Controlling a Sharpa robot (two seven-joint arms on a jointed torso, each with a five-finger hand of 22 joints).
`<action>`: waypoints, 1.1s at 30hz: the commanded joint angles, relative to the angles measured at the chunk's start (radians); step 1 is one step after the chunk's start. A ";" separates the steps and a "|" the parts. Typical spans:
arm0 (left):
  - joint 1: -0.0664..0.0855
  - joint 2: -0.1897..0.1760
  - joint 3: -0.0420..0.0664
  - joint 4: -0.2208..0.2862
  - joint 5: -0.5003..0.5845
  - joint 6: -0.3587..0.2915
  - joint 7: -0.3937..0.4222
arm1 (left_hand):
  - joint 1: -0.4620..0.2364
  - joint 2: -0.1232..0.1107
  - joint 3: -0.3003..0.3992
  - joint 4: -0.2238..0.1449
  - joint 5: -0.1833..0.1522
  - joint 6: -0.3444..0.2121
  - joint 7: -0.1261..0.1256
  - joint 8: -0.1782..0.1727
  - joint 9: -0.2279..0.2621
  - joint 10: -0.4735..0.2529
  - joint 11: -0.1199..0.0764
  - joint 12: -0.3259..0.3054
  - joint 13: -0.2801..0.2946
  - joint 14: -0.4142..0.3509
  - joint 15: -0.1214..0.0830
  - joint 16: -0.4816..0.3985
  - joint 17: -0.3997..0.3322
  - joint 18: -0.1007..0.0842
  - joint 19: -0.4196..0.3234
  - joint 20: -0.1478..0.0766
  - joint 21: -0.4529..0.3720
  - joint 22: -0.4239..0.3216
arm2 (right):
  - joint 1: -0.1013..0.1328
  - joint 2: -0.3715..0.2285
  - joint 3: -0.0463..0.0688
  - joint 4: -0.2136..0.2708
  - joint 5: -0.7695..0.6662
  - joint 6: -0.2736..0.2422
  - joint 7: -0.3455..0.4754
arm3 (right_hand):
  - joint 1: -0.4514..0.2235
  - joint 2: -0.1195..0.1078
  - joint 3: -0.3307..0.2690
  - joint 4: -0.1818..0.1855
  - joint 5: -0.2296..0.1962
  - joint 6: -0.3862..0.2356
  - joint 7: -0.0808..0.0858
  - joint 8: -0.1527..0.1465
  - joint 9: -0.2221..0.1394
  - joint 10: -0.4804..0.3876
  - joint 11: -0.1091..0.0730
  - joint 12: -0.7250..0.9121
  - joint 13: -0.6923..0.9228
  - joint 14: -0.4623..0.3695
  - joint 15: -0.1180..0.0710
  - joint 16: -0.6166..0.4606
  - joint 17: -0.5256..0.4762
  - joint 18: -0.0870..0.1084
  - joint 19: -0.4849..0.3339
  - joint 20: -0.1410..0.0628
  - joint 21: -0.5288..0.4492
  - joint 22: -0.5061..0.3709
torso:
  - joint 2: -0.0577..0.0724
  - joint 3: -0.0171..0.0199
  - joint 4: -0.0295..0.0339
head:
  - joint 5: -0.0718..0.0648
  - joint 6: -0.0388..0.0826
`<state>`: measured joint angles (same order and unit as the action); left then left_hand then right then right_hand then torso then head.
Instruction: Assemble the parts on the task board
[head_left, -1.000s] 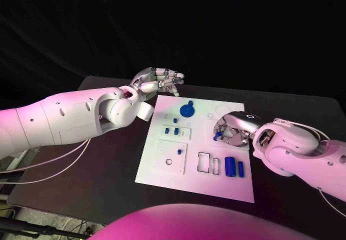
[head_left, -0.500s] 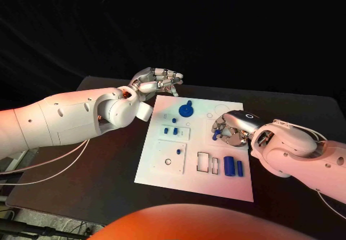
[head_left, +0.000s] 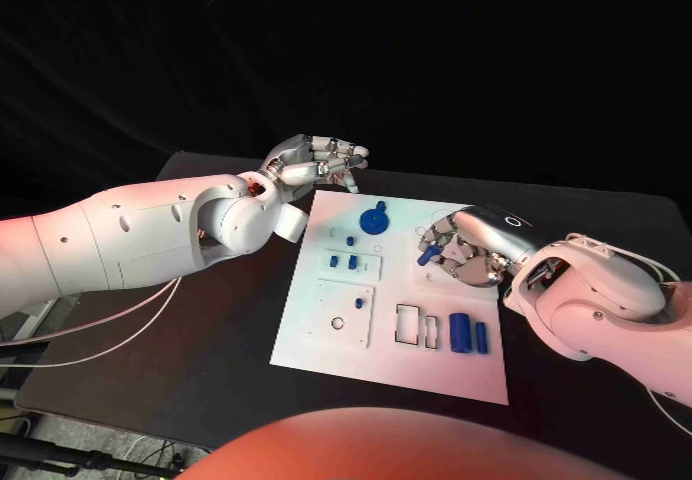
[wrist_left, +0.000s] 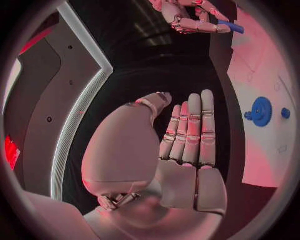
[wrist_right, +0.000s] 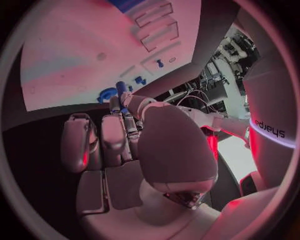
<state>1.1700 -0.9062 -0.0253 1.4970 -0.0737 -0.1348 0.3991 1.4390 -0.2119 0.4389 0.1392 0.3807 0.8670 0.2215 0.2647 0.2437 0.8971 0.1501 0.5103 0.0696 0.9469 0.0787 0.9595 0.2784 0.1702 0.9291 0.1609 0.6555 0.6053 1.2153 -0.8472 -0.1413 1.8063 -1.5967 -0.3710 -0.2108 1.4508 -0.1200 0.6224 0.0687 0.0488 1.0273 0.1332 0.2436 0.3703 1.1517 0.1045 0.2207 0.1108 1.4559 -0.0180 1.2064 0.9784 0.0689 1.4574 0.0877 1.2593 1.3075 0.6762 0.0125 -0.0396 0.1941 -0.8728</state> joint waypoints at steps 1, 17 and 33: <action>0.001 0.004 0.001 -0.001 0.000 0.013 0.006 | 0.004 0.010 -0.002 -0.007 0.002 0.001 -0.002 -0.004 -0.001 -0.006 0.001 0.003 0.001 -0.007 -0.001 -0.005 -0.001 0.011 -0.002 0.004 0.004 0.001 | 0.001 0.019 0.000 0.025 0.006 -0.023 0.006 | -0.010 -0.002 -0.001 -0.006 0.006 0.000 0.005 0.004 0.033 0.036 -0.038 -0.006 -0.001 0.007 0.003 0.007 0.004 -0.008 0.008 -0.002 0.006 0.154 | 0.000 -0.0002 -0.0018 | 0.005 0.000; 0.001 0.026 0.001 -0.006 0.000 0.014 0.007 | 0.004 0.011 -0.001 -0.008 0.001 0.001 -0.002 -0.004 -0.002 -0.007 0.001 0.003 0.001 -0.008 -0.001 -0.005 -0.002 0.011 -0.002 0.004 0.005 0.002 | -0.089 0.201 -0.013 0.006 -0.003 0.009 0.034 | -0.027 -0.006 -0.001 -0.011 0.016 -0.005 0.008 0.006 0.036 0.033 -0.035 -0.012 0.002 0.008 0.005 0.013 0.008 -0.008 0.007 0.000 0.005 0.156 | 0.000 -0.0023 0.0037 | 0.022 0.000; 0.002 0.028 0.001 -0.002 0.001 0.014 0.006 | 0.003 0.011 -0.001 -0.009 0.001 0.001 -0.002 -0.004 -0.002 -0.007 0.001 0.004 0.001 -0.008 -0.001 -0.005 -0.003 0.010 -0.003 0.004 0.006 0.003 | -0.143 0.276 -0.019 -0.063 -0.025 0.065 0.025 | -0.040 -0.007 -0.004 -0.012 0.018 -0.011 0.009 0.007 0.038 0.029 -0.033 -0.016 0.004 0.009 0.007 0.018 0.015 -0.010 0.011 0.001 0.017 0.162 | 0.000 0.0010 0.0030 | 0.049 0.000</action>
<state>1.1703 -0.8799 -0.0252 1.4919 -0.0737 -0.1346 0.3992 1.4436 -0.2072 0.4360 0.1364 0.3807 0.8670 0.2215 0.2647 0.2429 0.8971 0.1501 0.5103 0.0694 0.9469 0.0787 0.9595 0.2764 0.1702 0.9292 0.1609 0.6555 0.6074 1.0744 -0.5745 -0.1593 1.7457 -1.5979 -0.3439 -0.1881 1.4188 -0.1310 0.6196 0.0604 0.0642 1.0162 0.1378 0.2471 0.4071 1.1690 0.0879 0.2088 0.1135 1.4595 -0.0143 1.2199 0.9932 0.0690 1.4573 0.0878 1.2742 1.3080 0.6769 0.0122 -0.0360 0.2399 -0.8728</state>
